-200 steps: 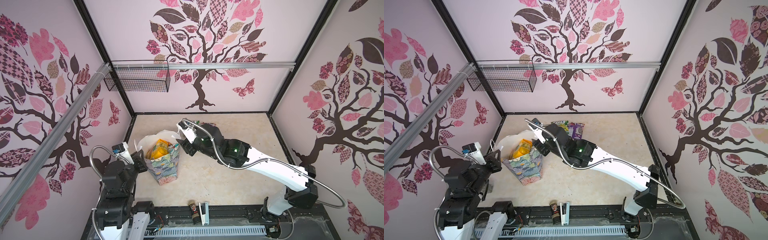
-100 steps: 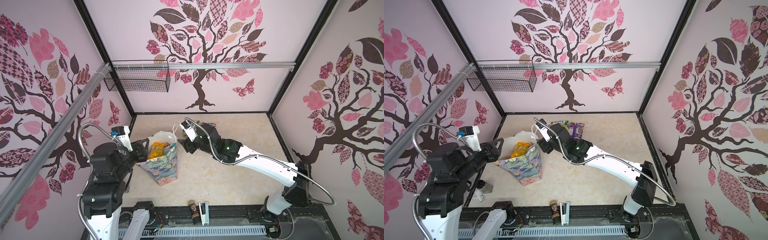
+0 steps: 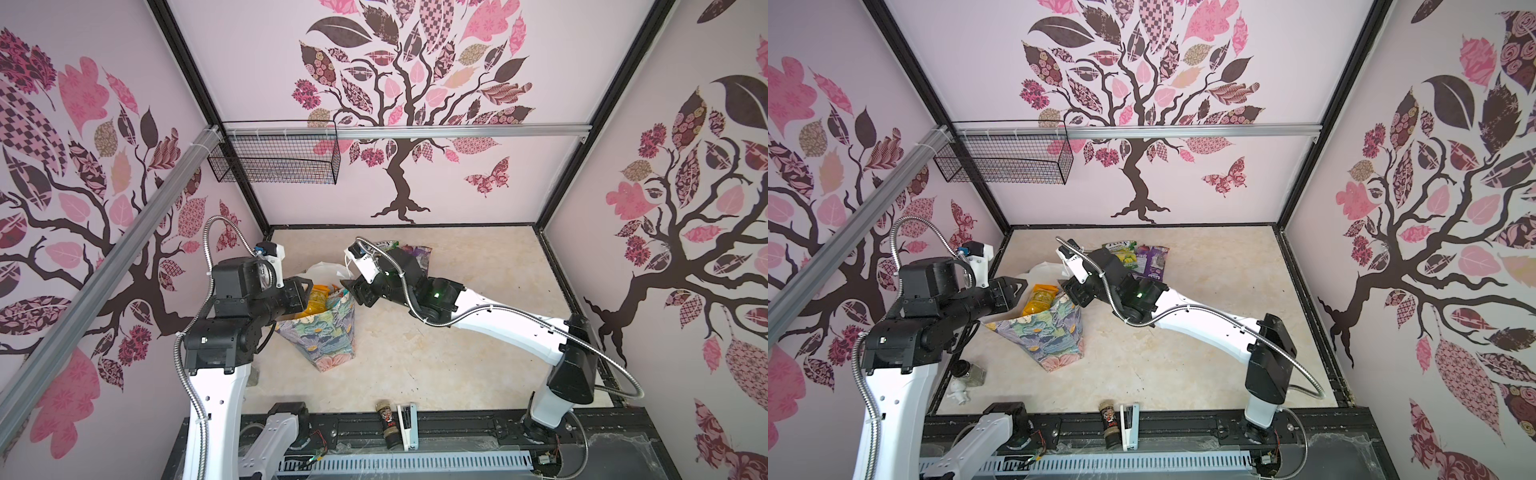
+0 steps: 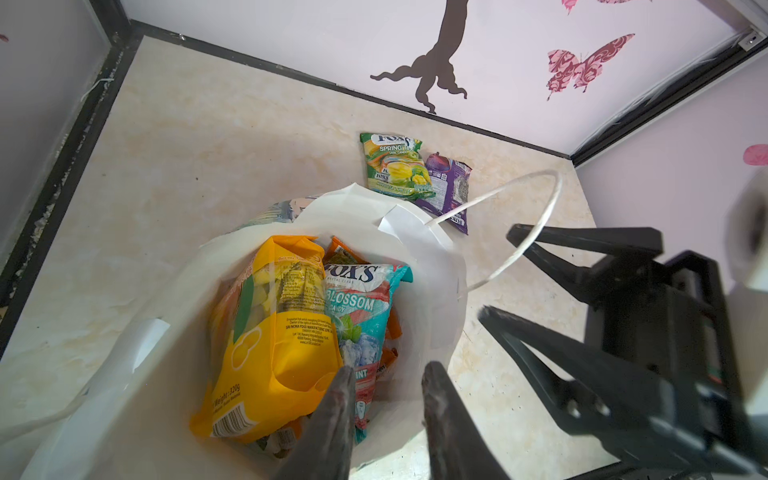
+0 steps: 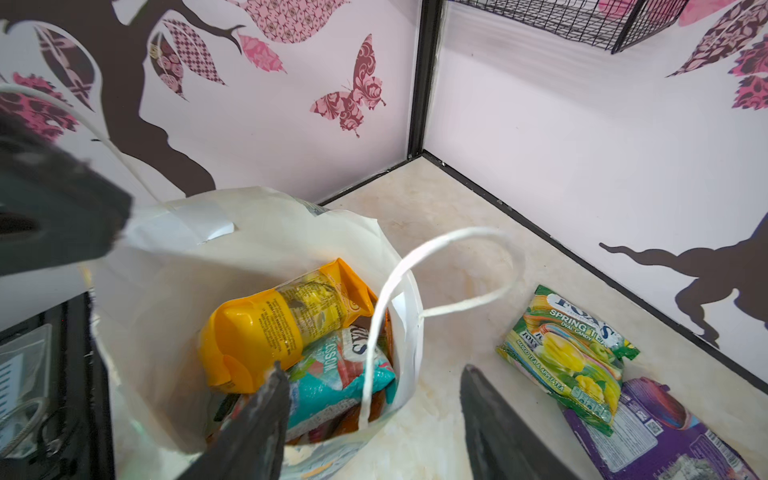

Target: Place the snacks into the paper bag

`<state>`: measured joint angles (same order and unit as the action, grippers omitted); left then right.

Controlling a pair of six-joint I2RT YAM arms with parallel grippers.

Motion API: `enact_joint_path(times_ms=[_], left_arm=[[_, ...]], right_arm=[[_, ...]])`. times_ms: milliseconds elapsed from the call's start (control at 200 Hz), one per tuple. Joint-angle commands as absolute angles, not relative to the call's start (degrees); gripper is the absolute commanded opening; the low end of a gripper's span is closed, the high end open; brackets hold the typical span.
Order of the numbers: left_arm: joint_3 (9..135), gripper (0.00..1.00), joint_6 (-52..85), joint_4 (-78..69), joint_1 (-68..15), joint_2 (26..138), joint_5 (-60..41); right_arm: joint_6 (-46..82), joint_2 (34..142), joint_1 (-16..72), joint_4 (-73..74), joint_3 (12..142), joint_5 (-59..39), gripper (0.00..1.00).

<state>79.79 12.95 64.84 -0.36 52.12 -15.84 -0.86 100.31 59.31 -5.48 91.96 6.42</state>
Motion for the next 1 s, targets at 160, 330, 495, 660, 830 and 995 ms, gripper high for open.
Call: enact_joint_path(times_ms=[160,330,495,660,830,995], left_arm=[[82.8,0.27,10.1,71.3,-5.4,55.7,-9.8],[83.2,0.27,10.1,70.8,-5.4,58.9,-5.6],[86.4,0.23,8.6,73.3,-5.4,66.4,-4.2],[90.0,0.09,7.4,76.3,-5.4,71.2,-3.4],[91.3,0.00,6.2,80.5,-5.4,74.2,-1.6],[88.0,0.00,6.5,78.6,-5.4,76.1,-1.7]], right_arm=[[0.2,101.0,59.0,-2.9,94.4,5.7,0.09],[0.7,96.4,59.0,0.5,89.2,4.2,0.00],[0.7,91.9,59.0,6.6,82.5,3.6,0.00],[1.0,91.0,59.1,7.4,81.3,1.1,0.00],[1.1,91.4,59.2,7.3,81.2,0.7,0.00],[0.9,91.3,59.3,7.7,81.3,0.4,0.00]])
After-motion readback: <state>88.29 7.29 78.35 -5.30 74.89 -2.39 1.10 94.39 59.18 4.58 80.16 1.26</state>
